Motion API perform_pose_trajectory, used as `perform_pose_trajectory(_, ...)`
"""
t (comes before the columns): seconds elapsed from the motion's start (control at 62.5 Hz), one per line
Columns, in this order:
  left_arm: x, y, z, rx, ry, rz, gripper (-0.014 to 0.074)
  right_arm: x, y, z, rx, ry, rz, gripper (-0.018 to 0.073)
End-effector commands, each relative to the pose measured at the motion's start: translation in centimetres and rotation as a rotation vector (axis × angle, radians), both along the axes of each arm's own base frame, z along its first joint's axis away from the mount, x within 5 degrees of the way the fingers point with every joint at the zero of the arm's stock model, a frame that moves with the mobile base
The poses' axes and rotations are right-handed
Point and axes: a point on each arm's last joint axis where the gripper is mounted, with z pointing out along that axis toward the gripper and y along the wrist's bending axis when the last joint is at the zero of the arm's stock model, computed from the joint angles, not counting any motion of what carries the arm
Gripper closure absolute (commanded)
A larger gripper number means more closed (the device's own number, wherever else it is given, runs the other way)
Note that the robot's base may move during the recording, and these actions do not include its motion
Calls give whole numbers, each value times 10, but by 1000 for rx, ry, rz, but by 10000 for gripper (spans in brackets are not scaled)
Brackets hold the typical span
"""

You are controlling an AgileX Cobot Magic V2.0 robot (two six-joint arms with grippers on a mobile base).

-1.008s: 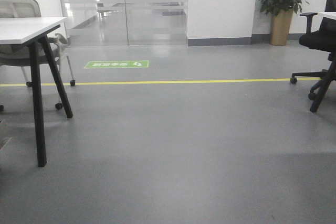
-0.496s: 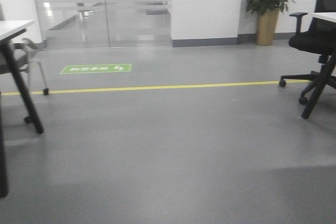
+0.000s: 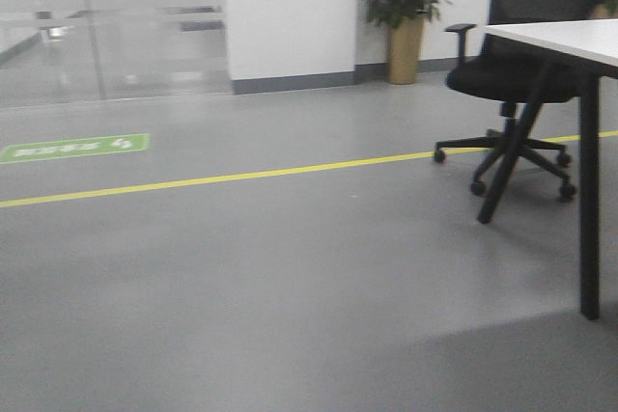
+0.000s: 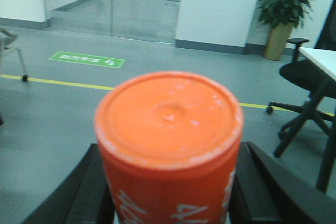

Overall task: Grab orange capacitor from left shelf to right conveyor
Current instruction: 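Drive the base to the conveyor, holding the capacitor in the right gripper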

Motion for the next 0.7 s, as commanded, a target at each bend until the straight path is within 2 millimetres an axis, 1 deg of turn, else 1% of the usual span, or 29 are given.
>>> perform_pose_trajectory(0.0,-1,1,10,-19,-102,2,723,-1,0,17,16,-102,-6,468)
perform_pose_trajectory(0.688,-1,1,10,-19,-102,2,723,-1,0,17,16,-102,-6,468)
